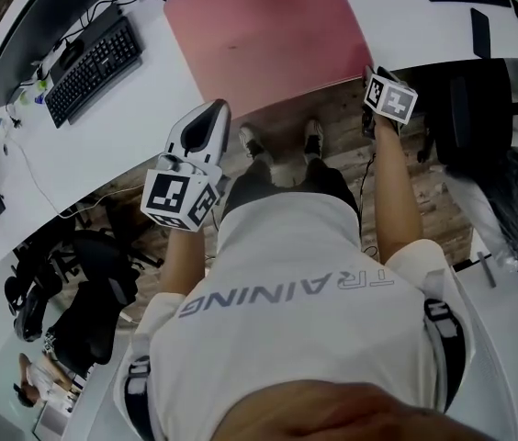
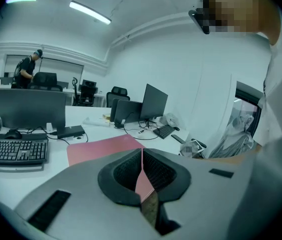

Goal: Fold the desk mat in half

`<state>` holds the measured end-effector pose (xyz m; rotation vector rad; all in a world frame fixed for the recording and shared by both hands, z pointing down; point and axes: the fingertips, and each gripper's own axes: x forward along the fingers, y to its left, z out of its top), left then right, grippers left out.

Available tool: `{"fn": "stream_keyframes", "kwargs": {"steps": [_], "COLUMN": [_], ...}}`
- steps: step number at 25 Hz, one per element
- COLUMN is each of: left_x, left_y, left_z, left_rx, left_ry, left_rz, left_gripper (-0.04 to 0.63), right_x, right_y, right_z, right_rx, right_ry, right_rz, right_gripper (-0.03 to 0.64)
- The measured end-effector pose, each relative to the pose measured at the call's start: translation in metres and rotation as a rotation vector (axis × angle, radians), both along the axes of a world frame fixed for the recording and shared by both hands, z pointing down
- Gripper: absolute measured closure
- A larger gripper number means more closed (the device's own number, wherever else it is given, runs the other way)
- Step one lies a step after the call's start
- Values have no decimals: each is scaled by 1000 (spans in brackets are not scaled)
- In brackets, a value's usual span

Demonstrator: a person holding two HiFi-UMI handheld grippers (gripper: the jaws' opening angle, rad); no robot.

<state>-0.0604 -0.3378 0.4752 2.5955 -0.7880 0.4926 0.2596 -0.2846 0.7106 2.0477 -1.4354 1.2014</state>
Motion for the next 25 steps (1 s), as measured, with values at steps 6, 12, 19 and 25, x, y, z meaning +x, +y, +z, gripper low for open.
{"fn": "stream_keyframes", "kwargs": {"steps": [6,12,19,25], "left_x": [0,1,1,-7], "left_y": [-2,-5,-10,-14], "left_z": [-3,-2,-4,-6], "left_rx": [-1,-15,-9,-3], "left_ry": [-1,12,17,19], "left_rz": [-18,-21,-20,-39], "left_gripper": [557,557,557,558], "right_x": [0,-5,-9,-20], "right_y": [-4,-8,-8,-15], "right_z": [13,13,7,-27], "right_rx": [-43,-28,37,138], "right_ry": [-2,-9,-55,20], "right_rz": [11,41,94,25], "right_gripper": [465,514,569,571]}}
